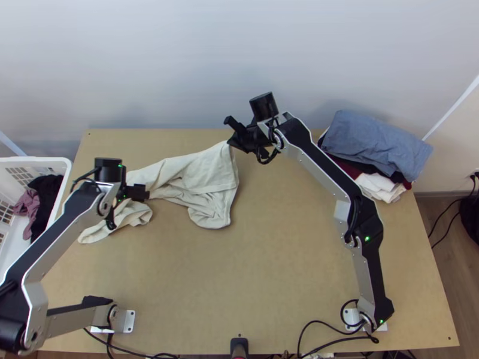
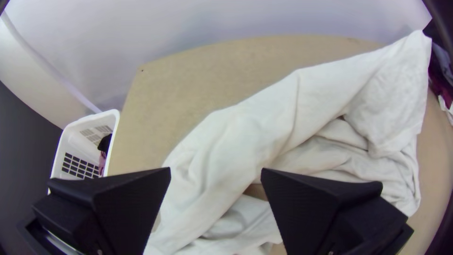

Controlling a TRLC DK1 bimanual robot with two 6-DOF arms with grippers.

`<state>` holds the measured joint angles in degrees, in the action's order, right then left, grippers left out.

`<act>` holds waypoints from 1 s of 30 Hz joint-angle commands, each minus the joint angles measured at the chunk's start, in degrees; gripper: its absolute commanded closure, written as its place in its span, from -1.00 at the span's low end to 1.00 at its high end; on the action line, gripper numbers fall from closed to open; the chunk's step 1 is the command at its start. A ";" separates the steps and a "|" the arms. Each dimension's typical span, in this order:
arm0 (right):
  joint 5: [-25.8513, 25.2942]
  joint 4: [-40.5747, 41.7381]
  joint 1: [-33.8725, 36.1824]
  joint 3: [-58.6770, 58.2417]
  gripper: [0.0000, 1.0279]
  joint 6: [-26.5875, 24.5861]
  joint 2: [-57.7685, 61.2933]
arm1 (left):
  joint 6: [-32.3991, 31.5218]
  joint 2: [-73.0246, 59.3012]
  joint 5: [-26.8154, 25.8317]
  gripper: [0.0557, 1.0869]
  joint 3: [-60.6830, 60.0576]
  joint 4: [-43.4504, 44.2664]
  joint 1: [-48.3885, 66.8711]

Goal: Fold the t-shirt

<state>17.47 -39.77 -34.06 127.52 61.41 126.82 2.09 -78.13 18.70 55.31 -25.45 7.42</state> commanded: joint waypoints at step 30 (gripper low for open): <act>-4.29 -0.13 2.69 -6.32 0.94 -8.32 -19.25 | -2.26 0.08 0.64 0.92 23.09 -5.75 3.39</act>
<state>14.22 -39.99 -31.68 122.19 55.44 111.90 2.83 -81.12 18.94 69.34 -28.03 9.43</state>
